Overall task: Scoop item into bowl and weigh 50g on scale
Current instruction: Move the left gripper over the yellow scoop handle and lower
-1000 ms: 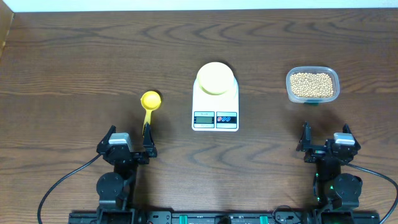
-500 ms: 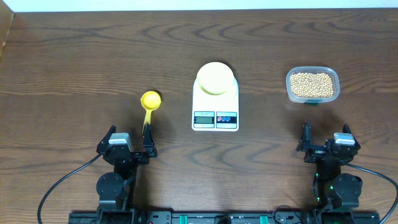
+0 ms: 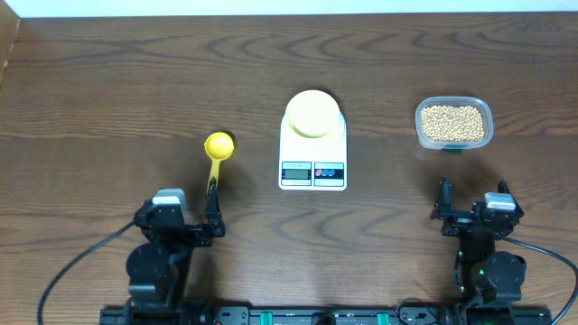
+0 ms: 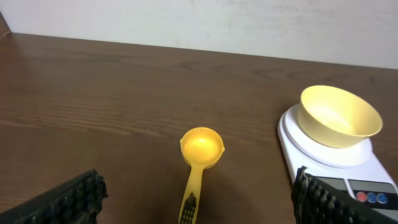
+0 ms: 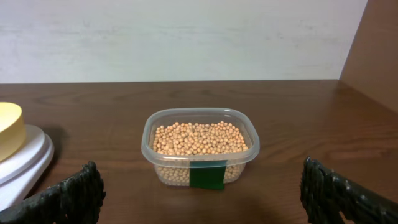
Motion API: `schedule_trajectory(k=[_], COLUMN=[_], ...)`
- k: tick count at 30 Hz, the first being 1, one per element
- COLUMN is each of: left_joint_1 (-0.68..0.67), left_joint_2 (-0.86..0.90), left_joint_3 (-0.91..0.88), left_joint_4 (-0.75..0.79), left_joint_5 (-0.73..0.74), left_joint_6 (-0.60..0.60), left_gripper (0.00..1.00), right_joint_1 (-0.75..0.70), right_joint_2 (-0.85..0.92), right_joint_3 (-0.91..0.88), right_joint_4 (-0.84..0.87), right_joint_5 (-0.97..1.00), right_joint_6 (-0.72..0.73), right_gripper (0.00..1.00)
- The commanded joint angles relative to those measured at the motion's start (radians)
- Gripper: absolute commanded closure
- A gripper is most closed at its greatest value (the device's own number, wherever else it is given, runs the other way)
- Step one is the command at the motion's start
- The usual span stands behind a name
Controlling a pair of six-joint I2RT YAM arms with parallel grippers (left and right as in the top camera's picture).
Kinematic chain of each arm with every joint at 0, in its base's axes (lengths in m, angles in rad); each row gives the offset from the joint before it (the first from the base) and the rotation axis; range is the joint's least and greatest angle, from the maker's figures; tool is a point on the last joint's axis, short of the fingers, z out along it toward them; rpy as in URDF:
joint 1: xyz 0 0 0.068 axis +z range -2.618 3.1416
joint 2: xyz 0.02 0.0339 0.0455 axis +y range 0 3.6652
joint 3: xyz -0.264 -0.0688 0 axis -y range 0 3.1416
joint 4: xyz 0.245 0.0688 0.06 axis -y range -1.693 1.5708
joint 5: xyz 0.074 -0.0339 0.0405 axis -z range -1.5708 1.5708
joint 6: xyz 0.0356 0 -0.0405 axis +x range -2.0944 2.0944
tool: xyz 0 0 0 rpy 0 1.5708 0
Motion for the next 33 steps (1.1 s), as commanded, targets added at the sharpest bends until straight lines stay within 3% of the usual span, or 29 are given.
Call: schedule_trajectory(k=[1,9,25,33], left_joint_1=[0.005,0.005,0.006,0.085], left_joint_2=[0.115,0.426,1.065,1.299], left_joint_3=[0.114,0.358,0.945,1.134], left_joint_4=[-0.029,-0.142,-0.526,-0.667], left_joint_5=[0.010,0.010,-0.033,-0.016], left_joint_6=[-0.002,0.000,0.030,0.033], left_gripper=[0.02,0.02,0.02,0.02], right_joint_1=[0.006,0.006,0.006,0.006], right_joint_2=[-0.008,-0.008,-0.008,-0.008], right_joint_3=[-0.002,-0.002,-0.002,-0.002], right_joint_4=[-0.002,-0.002,-0.002,-0.002], right_joint_5=[0.009,0.009,0.009,0.009], right_joint_6=[0.017,0.017,0.017,0.017], right_gripper=[0.01,0.01,0.01,0.01])
